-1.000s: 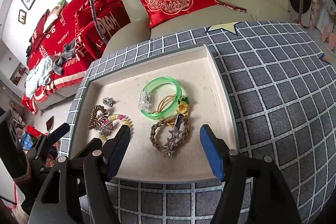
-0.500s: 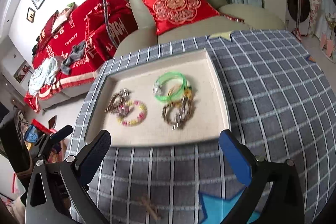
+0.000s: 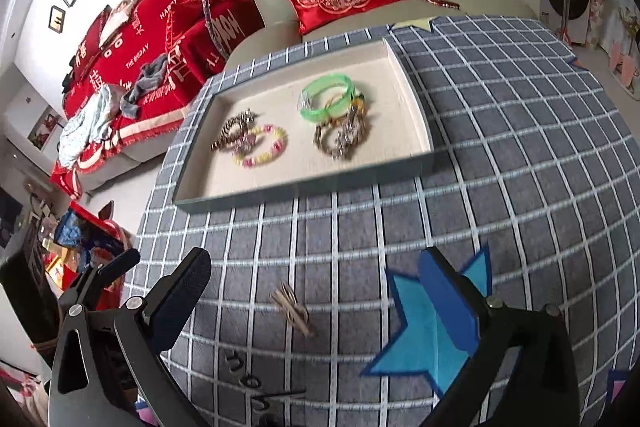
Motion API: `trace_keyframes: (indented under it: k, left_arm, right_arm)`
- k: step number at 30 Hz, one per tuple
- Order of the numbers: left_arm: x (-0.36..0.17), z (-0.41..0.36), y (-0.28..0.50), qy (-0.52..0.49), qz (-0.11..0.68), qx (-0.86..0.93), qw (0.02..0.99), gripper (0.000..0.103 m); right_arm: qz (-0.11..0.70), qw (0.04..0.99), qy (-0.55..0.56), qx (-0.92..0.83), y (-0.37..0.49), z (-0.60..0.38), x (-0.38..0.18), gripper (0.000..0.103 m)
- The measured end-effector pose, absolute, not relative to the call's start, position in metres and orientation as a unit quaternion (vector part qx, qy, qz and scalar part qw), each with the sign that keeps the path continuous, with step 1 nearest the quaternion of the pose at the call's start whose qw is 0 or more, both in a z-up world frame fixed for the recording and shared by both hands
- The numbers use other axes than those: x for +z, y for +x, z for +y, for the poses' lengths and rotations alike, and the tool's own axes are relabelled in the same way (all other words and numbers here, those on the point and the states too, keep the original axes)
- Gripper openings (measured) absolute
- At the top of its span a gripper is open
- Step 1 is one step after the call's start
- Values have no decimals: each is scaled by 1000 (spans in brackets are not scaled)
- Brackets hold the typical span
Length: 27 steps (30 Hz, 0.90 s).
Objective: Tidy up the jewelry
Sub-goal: 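Move both open grippers back over the table toward the remaining clips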
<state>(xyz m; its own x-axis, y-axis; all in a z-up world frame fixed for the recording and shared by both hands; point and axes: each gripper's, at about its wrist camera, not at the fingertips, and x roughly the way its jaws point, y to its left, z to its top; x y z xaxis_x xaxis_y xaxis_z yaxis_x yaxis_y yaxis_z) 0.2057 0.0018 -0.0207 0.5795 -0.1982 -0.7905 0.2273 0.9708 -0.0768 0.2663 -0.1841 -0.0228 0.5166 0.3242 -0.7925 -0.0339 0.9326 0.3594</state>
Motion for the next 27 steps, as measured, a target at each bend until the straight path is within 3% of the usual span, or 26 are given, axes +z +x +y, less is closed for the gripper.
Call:
trace_keyframes:
  k: [21,27]
  left_arm:
    - [-47,-44,117,19,472,-184,862,103]
    - [-52,-65,109,37,469,-194,861,103]
  right_arm:
    - [542,830,53,124,245,-153,-78,103]
    - [541,828,17,147,246,-140,-80,87]
